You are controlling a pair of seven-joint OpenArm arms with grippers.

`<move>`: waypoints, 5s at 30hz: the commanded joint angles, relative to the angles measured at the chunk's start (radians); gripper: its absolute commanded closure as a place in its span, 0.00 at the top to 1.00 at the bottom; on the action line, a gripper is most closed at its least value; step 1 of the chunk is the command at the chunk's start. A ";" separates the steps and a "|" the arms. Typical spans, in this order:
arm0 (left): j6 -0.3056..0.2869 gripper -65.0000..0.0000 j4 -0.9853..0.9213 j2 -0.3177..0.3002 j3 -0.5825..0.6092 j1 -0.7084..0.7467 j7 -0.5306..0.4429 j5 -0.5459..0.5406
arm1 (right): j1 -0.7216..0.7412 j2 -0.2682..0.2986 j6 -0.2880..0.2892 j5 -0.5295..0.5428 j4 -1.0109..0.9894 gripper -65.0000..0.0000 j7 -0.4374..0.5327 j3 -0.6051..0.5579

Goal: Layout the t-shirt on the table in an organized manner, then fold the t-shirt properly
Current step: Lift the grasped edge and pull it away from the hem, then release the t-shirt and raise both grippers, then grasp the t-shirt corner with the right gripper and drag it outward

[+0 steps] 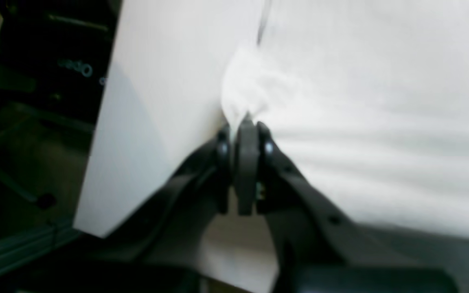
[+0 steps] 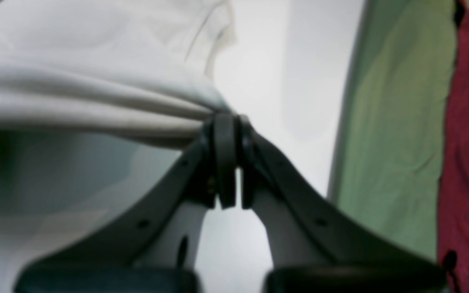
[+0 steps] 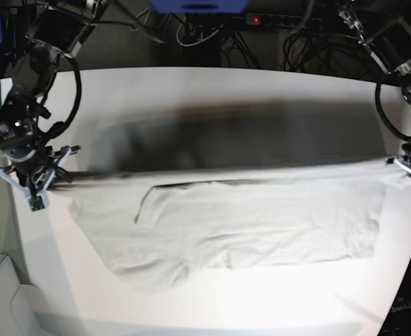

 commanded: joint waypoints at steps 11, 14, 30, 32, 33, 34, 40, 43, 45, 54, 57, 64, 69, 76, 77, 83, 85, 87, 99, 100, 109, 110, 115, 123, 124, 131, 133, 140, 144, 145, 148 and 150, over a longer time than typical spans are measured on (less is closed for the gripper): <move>-0.003 0.00 0.022 -0.025 -0.003 0.061 0.026 0.013 | -0.042 0.036 0.003 -0.011 0.036 0.00 -0.013 -0.018; -0.005 0.00 0.024 -0.045 -0.005 0.070 0.023 0.004 | -0.037 0.032 0.003 -0.011 0.059 0.00 -0.015 0.012; -0.115 0.00 0.116 -0.075 -0.086 0.119 0.031 0.007 | -0.094 0.030 0.003 -0.010 0.177 0.00 -0.056 0.038; -0.117 0.00 0.111 -0.066 -0.075 0.123 0.031 0.013 | -0.091 0.035 0.003 -0.010 0.174 0.00 -0.102 0.034; -0.117 0.00 0.106 -0.059 -0.058 0.142 0.031 0.013 | -0.095 0.033 0.003 -0.010 0.174 0.00 -0.107 0.035; -0.117 0.00 0.105 -0.054 -0.034 0.162 0.028 0.013 | -0.108 0.030 0.003 -0.010 0.174 0.00 -0.108 0.040; -0.117 0.00 0.100 -0.045 -0.005 0.208 0.019 0.013 | -0.158 0.028 0.003 -0.008 0.174 0.00 -0.108 0.041; -0.117 0.00 0.100 -0.049 -0.009 0.217 0.022 0.008 | -0.164 0.032 0.003 -0.008 0.179 0.00 -0.108 0.043; -0.117 0.00 0.100 -0.046 -0.009 0.219 0.022 0.013 | -0.170 0.033 0.003 -0.008 0.177 0.00 -0.111 0.043; -0.117 0.00 0.100 -0.043 -0.005 0.217 0.022 0.013 | -0.273 -0.067 0.003 -0.007 0.182 0.00 -0.119 -0.021; -0.117 0.00 0.100 -0.048 -0.005 0.209 0.022 0.013 | -0.292 -0.154 0.003 -0.007 0.184 0.00 -0.121 -0.071; -0.117 0.00 0.102 -0.051 -0.003 0.199 0.022 0.013 | -0.273 -0.208 0.003 -0.008 0.184 0.06 -0.231 -0.215; -0.117 0.00 0.100 -0.066 -0.003 0.196 0.022 0.014 | -0.256 -0.208 0.003 -0.007 0.184 0.25 -0.332 -0.308; -0.117 0.00 0.100 -0.079 -0.003 0.192 0.022 0.014 | -0.263 -0.208 0.003 0.213 0.184 0.53 -0.421 -0.334; -0.117 0.00 0.100 -0.079 -0.003 0.191 0.022 0.014 | -0.264 -0.208 0.003 0.234 0.184 0.53 -0.437 -0.334; -0.117 0.00 0.100 -0.079 -0.003 0.180 0.022 0.014 | -0.313 -0.208 0.003 0.274 0.184 0.49 -0.429 -0.336; -0.117 0.00 0.100 -0.079 -0.003 0.180 0.022 0.014 | -0.333 -0.208 0.003 0.271 0.179 0.48 -0.398 -0.336; -0.117 0.00 0.100 -0.079 -0.003 0.180 0.022 0.014 | -0.344 -0.208 0.003 0.271 0.177 0.47 -0.372 -0.336; -0.117 0.00 0.100 -0.079 -0.003 0.180 0.022 0.014 | -0.275 -0.208 0.003 0.268 0.153 0.47 -0.360 -0.321; -0.117 0.00 0.100 -0.079 -0.003 0.180 0.022 0.014 | -0.270 -0.208 0.003 0.268 0.153 0.47 -0.361 -0.313; -0.117 0.00 0.100 -0.079 -0.003 0.180 0.022 0.014 | -0.221 -0.208 0.003 0.268 0.064 0.47 -0.357 -0.305; -0.117 0.00 0.100 -0.079 -0.003 0.179 0.022 0.014 | -0.210 -0.208 0.003 0.268 0.061 0.47 -0.357 -0.305; -0.115 0.00 0.100 -0.079 -0.003 0.179 0.022 0.014 | -0.177 -0.208 0.003 0.268 0.032 0.47 -0.357 -0.307; -0.112 0.00 0.100 -0.079 -0.003 0.177 0.022 0.014 | -0.149 -0.208 0.003 0.268 -0.028 0.47 -0.329 -0.307; -0.112 0.00 0.100 -0.079 -0.003 0.177 0.022 0.014 | -0.149 -0.208 0.003 0.268 -0.037 0.47 -0.329 -0.307; -0.111 0.00 0.100 -0.079 -0.003 0.156 0.023 0.014 | -0.140 -0.208 0.003 0.268 -0.086 0.30 -0.303 -0.307; -0.111 0.00 0.100 -0.079 -0.003 0.153 0.025 0.014 | -0.140 -0.208 0.003 0.268 -0.100 0.19 -0.302 -0.307; -0.111 0.00 0.100 -0.079 -0.003 0.153 0.023 0.014 | -0.129 -0.208 0.003 0.269 -0.091 0.00 -0.306 -0.307; -0.111 0.00 0.100 -0.079 -0.003 0.153 0.023 0.014 | -0.121 -0.189 0.003 0.274 -0.063 0.00 -0.309 -0.305; -0.111 0.00 0.102 -0.080 -0.003 0.153 0.023 0.014 | -0.121 -0.185 0.003 0.274 -0.050 0.00 -0.309 -0.305; -0.114 0.00 0.111 -0.080 -0.005 0.151 0.023 0.014 | -0.124 -0.159 0.003 0.276 -0.004 0.00 -0.311 -0.305; -0.114 0.00 0.113 -0.080 -0.005 0.149 0.025 0.014 | -0.129 -0.142 0.003 0.276 0.018 0.00 -0.311 -0.305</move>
